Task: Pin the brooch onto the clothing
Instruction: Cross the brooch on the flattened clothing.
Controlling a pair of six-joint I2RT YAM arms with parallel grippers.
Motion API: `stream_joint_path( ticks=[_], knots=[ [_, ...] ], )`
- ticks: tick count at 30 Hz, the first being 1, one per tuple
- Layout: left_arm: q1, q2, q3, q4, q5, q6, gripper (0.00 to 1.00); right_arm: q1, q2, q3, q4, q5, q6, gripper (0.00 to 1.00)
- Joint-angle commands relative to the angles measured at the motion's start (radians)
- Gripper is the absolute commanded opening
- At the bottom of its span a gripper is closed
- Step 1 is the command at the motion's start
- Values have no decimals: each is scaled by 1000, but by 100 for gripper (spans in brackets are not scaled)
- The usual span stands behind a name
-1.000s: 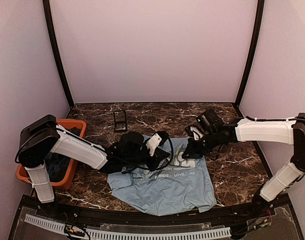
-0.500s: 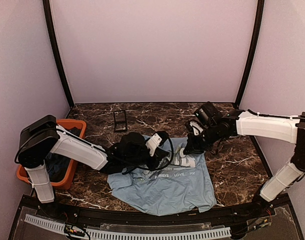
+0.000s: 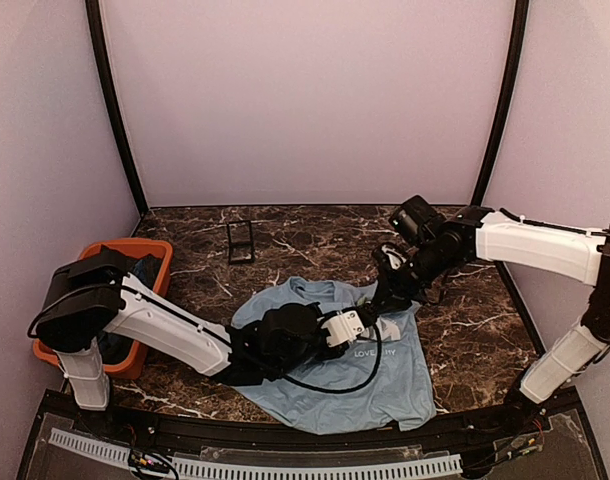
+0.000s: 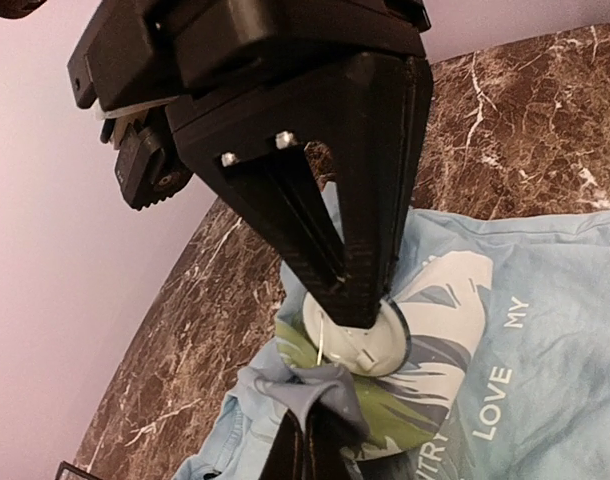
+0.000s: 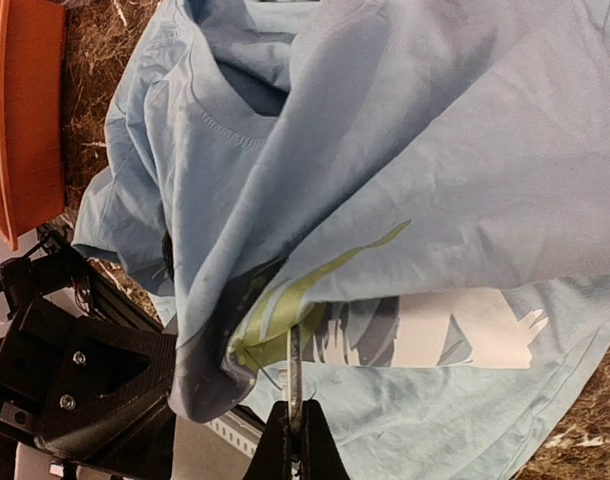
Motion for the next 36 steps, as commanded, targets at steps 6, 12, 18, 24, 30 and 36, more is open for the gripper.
stream_joint_path(
  ticks=[6, 12, 18, 24, 30, 36],
  knots=[
    [-10, 31, -64, 264, -135, 255, 1, -4, -86, 12, -87, -68, 12, 0],
    [-11, 38, -83, 306, -135, 282, 1, -5, -120, 28, -117, -52, 2, 0],
    [-18, 41, -90, 336, -117, 287, 1, -11, -69, 55, -118, -32, -10, 0],
    [-33, 37, -100, 361, -102, 293, 1, -20, -36, 79, -101, -53, 4, 0],
    [-43, 37, -110, 375, -101, 291, 1, -22, -20, 80, -80, -93, 3, 0],
    [-44, 40, -105, 383, -97, 291, 1, -15, -5, 70, -74, -118, -20, 0]
  ],
)
